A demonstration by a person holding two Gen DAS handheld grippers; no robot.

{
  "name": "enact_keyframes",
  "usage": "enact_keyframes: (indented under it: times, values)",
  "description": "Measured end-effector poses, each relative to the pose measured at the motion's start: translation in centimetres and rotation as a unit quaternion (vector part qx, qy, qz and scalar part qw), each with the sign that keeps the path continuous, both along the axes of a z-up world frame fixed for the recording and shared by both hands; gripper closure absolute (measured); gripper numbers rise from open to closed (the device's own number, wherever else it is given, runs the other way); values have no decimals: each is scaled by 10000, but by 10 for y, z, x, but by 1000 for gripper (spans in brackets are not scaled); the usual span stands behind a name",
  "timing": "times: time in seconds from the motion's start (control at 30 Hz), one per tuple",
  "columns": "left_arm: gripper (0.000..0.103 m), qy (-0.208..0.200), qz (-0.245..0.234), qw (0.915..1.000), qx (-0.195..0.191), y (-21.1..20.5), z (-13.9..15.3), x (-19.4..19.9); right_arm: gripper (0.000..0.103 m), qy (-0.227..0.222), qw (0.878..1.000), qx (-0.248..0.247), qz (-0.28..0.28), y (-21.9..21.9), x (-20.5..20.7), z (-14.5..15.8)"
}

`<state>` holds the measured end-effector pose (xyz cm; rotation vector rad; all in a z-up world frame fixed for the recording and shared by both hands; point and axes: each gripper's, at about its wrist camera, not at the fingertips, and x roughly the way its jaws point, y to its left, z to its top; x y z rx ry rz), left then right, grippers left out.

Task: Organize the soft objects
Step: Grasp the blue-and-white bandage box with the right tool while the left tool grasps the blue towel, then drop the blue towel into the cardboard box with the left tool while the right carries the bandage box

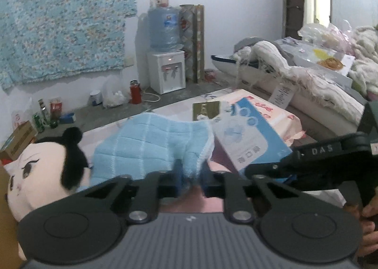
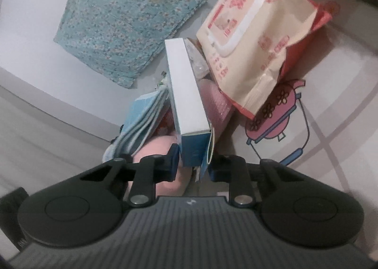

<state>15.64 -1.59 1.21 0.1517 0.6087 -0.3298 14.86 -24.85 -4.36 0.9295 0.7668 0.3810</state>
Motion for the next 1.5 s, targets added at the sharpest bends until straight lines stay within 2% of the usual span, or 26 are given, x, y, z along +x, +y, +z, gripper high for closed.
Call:
enact_keyframes:
  times: [0.07, 0.17, 0.23, 0.57, 0.83, 1.13, 1.2, 1.33, 1.43, 1.5]
  values:
    - [91, -31, 100, 9999, -74, 6, 4, -2, 83, -102, 9998, -153, 15, 4, 0, 4]
    - [91, -385, 246, 9988, 164, 7, 16, -10, 84, -380, 9985, -303, 258, 11, 0, 16]
    - [91, -534, 294, 9981, 112, 11, 29, -15, 84, -548, 9970, -479, 272, 13, -4, 27]
    - [91, -1089, 319, 9935, -48, 15, 93, -28, 84, -988, 9934, -578, 114, 2, -4, 58]
    - [91, -1144, 468, 9920, -260, 32, 135, -47, 84, -1171, 9918, -487, 155, -14, -21, 76]
    - [91, -841, 1095, 9861, -927, 119, 198, -96, 84, -1467, 9868, -264, 627, 12, -70, 102]
    - [91, -855, 1285, 9848, -795, 138, 212, -110, 84, -1514, 9848, -161, 834, 26, -74, 112]
    - [91, -956, 1741, 9798, -244, 177, 227, -134, 84, -1556, 9786, 123, 1341, 64, -80, 132]
    - [91, -893, 2056, 9745, 60, 207, 225, -140, 84, -1531, 9711, 309, 1805, 103, -78, 150]
    - [91, -819, 2267, 9704, 112, 230, 220, -138, 84, -1524, 9642, 484, 2116, 132, -75, 163]
